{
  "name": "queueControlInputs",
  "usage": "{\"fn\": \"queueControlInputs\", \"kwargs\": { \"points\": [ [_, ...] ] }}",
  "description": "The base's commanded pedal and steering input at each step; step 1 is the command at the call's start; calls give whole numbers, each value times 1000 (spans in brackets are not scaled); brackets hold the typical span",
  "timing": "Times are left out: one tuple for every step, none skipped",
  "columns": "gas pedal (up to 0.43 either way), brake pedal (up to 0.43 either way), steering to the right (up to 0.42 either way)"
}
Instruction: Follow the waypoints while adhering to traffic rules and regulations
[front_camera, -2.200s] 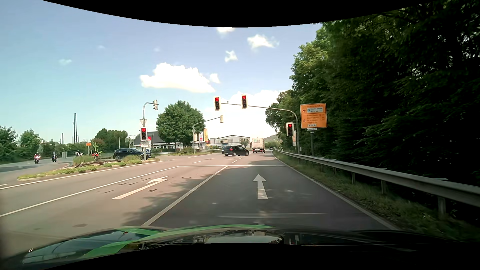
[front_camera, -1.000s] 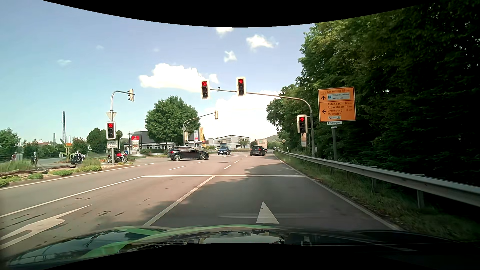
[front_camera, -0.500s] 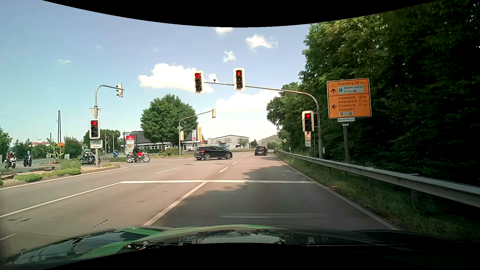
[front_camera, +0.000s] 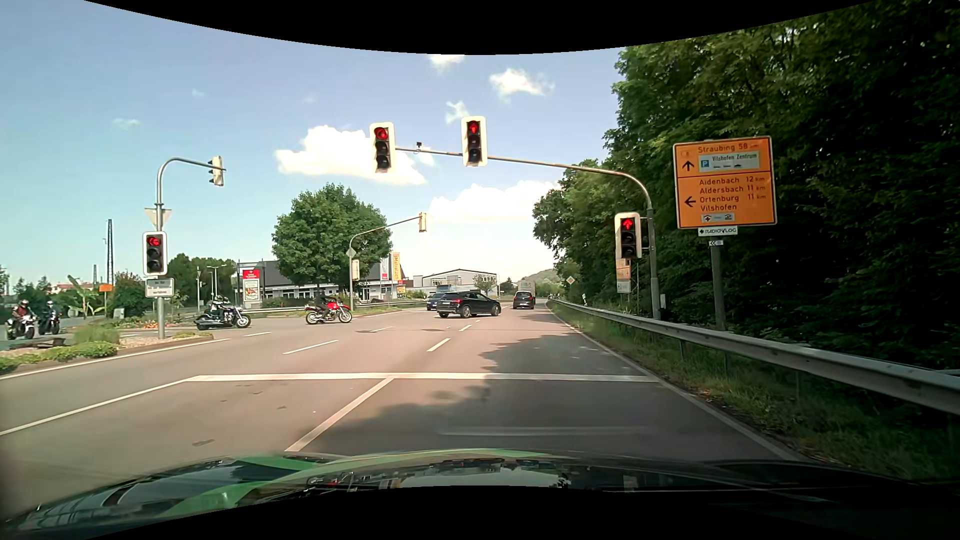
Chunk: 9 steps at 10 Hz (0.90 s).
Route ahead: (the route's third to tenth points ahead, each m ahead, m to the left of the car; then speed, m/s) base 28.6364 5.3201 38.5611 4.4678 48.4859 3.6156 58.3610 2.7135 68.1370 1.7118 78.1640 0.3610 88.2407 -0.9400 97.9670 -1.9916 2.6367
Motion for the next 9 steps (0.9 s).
{"fn": "queueControlInputs", "kwargs": {
  "points": [
    [0, 152, 3],
    [0, 152, 3],
    [0, 152, 3],
    [0, 152, 3],
    [0, 134, 3],
    [0, 110, 3],
    [0, 98, 3],
    [0, 98, 3],
    [0, 98, 2]
  ]
}}
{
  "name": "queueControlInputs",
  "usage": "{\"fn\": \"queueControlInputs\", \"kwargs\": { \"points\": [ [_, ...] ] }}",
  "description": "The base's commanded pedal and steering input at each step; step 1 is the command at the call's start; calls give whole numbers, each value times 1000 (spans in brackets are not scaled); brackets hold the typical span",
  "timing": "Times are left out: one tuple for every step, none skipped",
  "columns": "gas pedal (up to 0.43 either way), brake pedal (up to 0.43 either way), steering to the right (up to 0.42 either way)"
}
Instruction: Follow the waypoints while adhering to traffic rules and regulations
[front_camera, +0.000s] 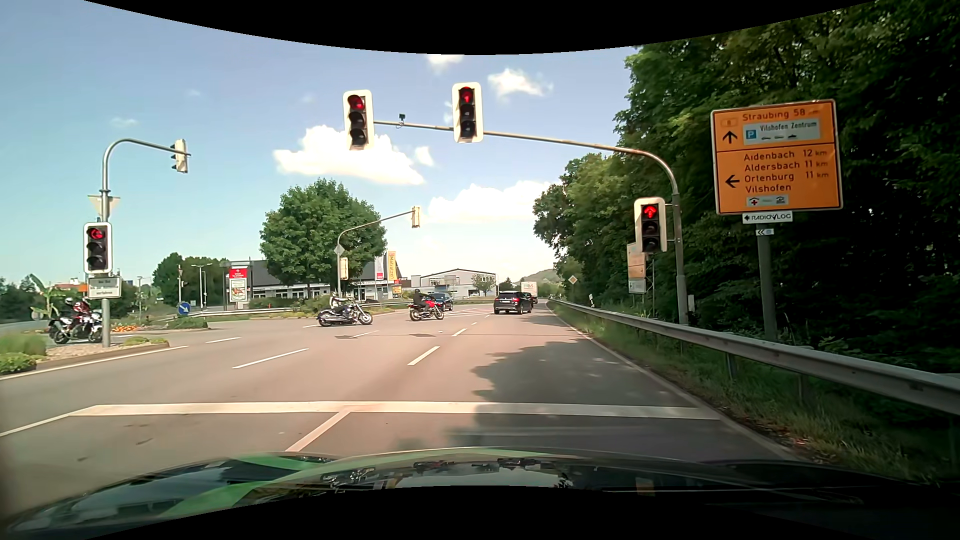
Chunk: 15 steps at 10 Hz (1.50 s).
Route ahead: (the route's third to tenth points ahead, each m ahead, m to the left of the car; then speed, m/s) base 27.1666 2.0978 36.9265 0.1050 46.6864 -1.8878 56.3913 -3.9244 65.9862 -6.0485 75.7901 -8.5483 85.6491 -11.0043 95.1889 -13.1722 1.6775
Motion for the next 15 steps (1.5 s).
{"fn": "queueControlInputs", "kwargs": {
  "points": [
    [0, 91, 2],
    [0, 85, 2],
    [0, 79, 2],
    [0, 61, 2],
    [0, 49, 2],
    [0, 30, 2],
    [0, 24, 2],
    [0, 6, 2],
    [0, 0, 2],
    [0, 0, 2],
    [0, 0, 2],
    [0, 0, 2],
    [0, 0, 2],
    [0, 0, 2],
    [0, 0, 2]
  ]
}}
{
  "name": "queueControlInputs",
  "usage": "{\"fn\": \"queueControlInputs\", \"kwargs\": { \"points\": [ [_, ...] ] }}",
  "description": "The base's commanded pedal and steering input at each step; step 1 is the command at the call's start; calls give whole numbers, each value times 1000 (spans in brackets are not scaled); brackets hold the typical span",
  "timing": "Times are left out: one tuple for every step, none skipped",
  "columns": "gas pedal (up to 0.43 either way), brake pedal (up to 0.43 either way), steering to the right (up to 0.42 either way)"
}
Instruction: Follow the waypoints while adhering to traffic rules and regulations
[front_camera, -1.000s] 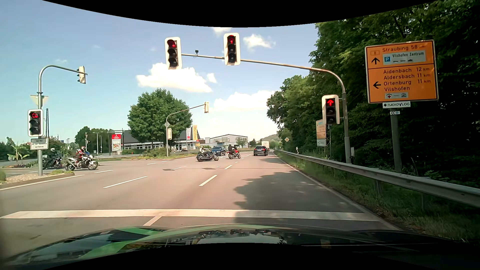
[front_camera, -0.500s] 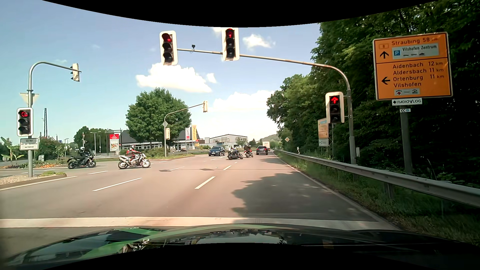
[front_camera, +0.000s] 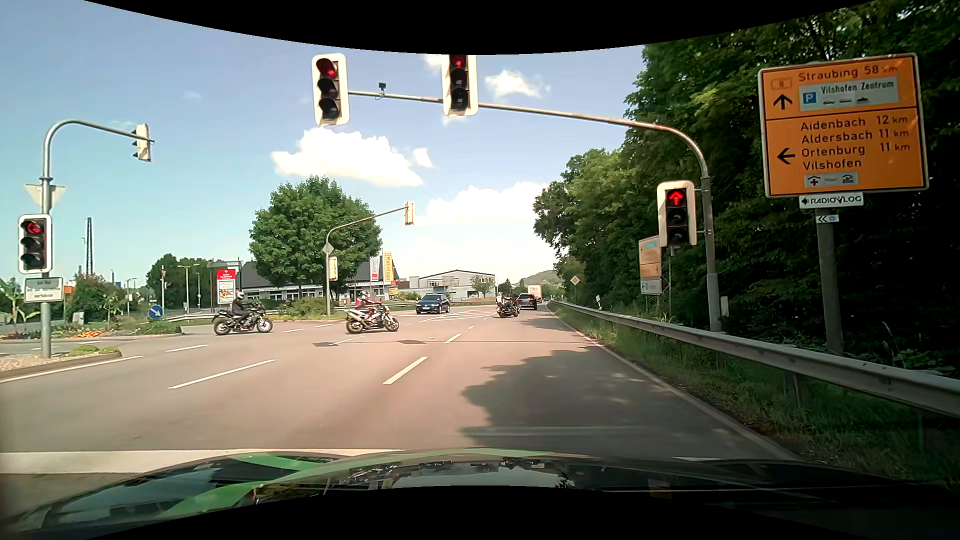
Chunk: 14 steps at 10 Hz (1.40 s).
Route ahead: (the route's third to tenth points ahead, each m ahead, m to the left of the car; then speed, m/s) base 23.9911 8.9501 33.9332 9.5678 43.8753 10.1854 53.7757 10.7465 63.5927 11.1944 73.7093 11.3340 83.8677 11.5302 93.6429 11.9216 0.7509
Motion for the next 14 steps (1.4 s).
{"fn": "queueControlInputs", "kwargs": {
  "points": [
    [0, 0, 2],
    [0, 0, 2],
    [0, 12, 2],
    [0, 55, 2],
    [0, 79, 2],
    [0, 110, 2],
    [0, 134, 2],
    [0, 140, 2],
    [0, 159, 2],
    [0, 171, 2],
    [0, 171, 2],
    [0, 177, 2],
    [0, 183, 2],
    [0, 183, 2]
  ]
}}
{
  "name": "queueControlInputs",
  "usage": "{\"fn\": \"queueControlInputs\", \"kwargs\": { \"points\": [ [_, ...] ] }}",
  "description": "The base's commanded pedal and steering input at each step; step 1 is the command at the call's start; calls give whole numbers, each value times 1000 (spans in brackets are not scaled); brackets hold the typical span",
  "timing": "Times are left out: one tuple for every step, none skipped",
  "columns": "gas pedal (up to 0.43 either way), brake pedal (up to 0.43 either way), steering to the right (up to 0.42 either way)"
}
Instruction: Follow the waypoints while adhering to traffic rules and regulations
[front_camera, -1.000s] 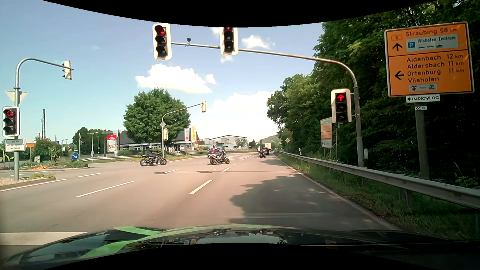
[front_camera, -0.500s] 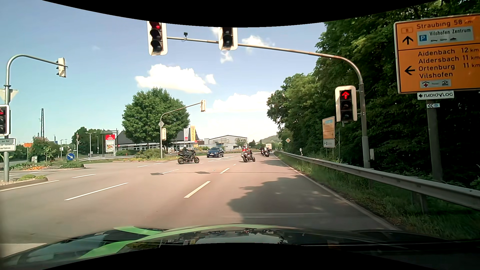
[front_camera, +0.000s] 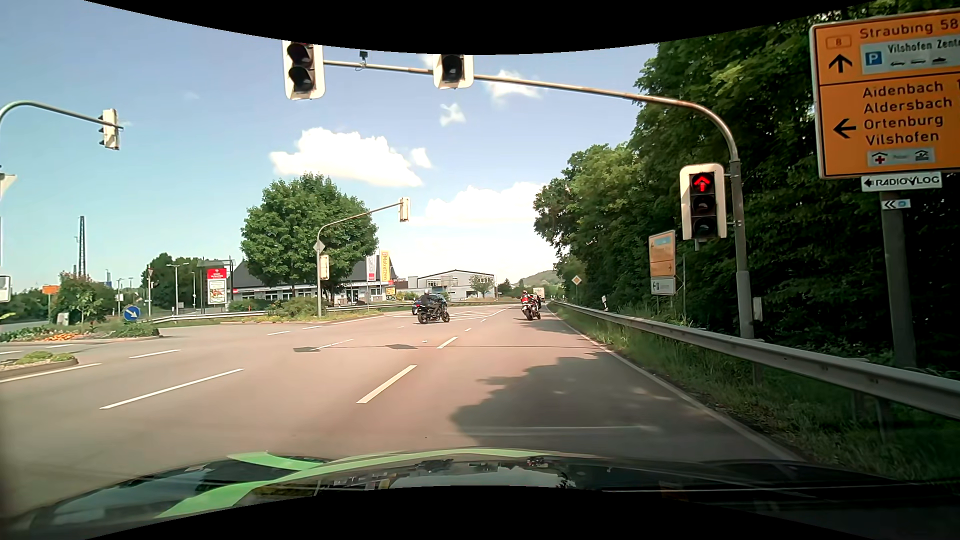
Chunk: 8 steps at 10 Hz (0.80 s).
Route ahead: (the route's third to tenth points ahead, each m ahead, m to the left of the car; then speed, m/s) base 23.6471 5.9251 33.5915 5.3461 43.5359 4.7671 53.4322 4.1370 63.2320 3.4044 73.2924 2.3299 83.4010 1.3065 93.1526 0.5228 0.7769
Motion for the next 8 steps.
{"fn": "queueControlInputs", "kwargs": {
  "points": [
    [0, 189, 2],
    [0, 189, 2],
    [0, 189, 2],
    [0, 189, 2],
    [0, 189, 2],
    [0, 189, 2],
    [0, 189, 2],
    [0, 189, 2]
  ]
}}
